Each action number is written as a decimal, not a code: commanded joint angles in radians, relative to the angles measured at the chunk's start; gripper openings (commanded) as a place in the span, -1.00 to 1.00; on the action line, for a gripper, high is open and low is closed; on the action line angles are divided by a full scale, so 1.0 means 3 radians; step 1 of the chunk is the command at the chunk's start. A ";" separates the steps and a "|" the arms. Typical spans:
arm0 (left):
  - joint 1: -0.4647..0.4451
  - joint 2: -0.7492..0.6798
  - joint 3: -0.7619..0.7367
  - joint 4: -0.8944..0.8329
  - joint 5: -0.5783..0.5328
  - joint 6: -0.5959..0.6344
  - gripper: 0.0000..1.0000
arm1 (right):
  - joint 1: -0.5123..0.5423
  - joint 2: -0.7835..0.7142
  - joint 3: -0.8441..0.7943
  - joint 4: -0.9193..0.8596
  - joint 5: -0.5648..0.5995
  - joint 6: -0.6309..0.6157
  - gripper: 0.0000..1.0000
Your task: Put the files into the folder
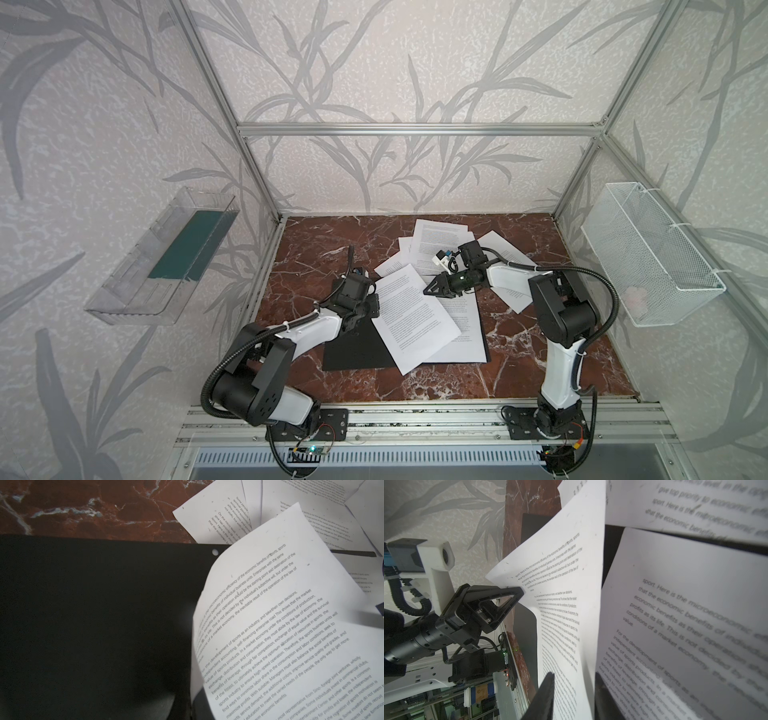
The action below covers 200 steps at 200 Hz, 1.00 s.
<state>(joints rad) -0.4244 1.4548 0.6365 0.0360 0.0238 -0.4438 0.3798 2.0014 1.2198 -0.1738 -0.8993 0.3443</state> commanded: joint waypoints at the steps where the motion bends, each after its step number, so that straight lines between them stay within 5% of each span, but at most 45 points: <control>1: -0.0005 -0.0062 -0.0055 0.0100 0.0016 -0.0010 -1.00 | 0.0007 -0.0067 0.0001 0.0042 -0.0023 0.0005 -0.44; 76: -0.0007 -0.0187 -0.0173 0.0308 0.0130 -0.0039 -1.00 | 0.0023 0.0006 0.0014 0.0058 -0.0001 0.0037 -0.65; 114: -0.0005 -0.0287 -0.0221 0.0376 0.0193 -0.0046 -0.96 | 0.0023 -0.0159 -0.0080 0.0106 0.0031 0.0075 -1.00; 130: -0.0004 -0.0409 -0.0252 0.0376 0.0252 -0.0054 -0.61 | 0.0012 -0.0343 -0.0206 0.0109 0.0189 0.0081 -1.00; 154: -0.0012 -0.0694 -0.0341 0.0398 0.0382 -0.0082 0.27 | -0.0063 -0.0705 -0.0542 0.0295 0.0314 0.0212 -1.00; 167: -0.0010 -0.0887 -0.0439 0.0477 0.0393 -0.0127 0.96 | -0.0144 -0.0903 -0.0740 0.0408 0.0385 0.0318 -1.00; 200: -0.0097 -0.1294 -0.0594 0.0578 0.0431 -0.0128 0.98 | -0.0449 -0.1414 -0.1232 0.0543 0.0607 0.0490 -1.00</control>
<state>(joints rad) -0.4297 1.1278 0.4839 0.1707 0.1371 -0.4820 0.3042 1.6672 0.9249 -0.0547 -0.7902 0.4431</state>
